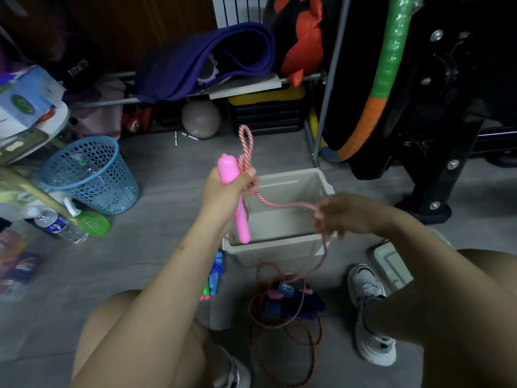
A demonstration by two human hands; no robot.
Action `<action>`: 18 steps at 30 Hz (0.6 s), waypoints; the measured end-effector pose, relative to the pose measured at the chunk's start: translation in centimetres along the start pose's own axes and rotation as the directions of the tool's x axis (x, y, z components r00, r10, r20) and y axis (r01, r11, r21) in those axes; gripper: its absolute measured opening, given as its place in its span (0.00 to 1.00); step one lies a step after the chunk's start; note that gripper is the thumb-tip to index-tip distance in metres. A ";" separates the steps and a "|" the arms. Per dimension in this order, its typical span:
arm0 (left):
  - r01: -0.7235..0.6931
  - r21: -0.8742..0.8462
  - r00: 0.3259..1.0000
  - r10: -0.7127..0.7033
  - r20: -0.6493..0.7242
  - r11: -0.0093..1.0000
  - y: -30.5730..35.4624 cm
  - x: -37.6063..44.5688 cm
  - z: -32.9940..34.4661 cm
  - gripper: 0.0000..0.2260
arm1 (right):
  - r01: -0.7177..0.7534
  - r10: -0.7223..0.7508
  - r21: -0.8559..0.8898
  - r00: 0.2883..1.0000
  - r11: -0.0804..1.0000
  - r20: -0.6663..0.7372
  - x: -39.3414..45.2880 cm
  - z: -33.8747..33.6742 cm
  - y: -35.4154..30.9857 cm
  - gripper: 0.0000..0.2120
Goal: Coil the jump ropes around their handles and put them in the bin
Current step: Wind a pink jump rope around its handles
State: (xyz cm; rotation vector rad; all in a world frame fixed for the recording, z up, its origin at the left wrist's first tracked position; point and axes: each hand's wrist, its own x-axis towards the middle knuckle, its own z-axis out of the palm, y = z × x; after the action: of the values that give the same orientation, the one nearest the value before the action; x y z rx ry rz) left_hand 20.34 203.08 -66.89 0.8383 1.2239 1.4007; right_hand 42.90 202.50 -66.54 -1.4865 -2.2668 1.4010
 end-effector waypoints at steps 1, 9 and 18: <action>0.041 0.023 0.997 -0.042 0.066 0.999 -0.2 -0.3 0.2 0.08 | 0.093 -0.074 0.160 0.990 0.983 -0.120 0.1 0.0 -0.2 0.07; 0.119 0.359 0.905 -0.250 0.345 0.926 -2.7 -3.0 2.7 0.13 | 0.485 -0.237 0.479 0.840 0.732 -0.488 1.4 0.4 -1.7 0.06; 0.401 -0.163 0.904 -0.360 0.231 0.901 -1.3 -2.3 2.6 0.08 | 0.147 0.058 0.549 0.940 0.823 -0.338 1.0 1.1 -1.4 0.15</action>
State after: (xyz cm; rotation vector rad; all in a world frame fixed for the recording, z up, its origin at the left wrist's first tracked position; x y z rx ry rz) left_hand 23.63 201.41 -67.26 0.5381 1.0040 1.0735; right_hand 40.86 202.38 -66.53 -1.3239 -1.4799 1.4836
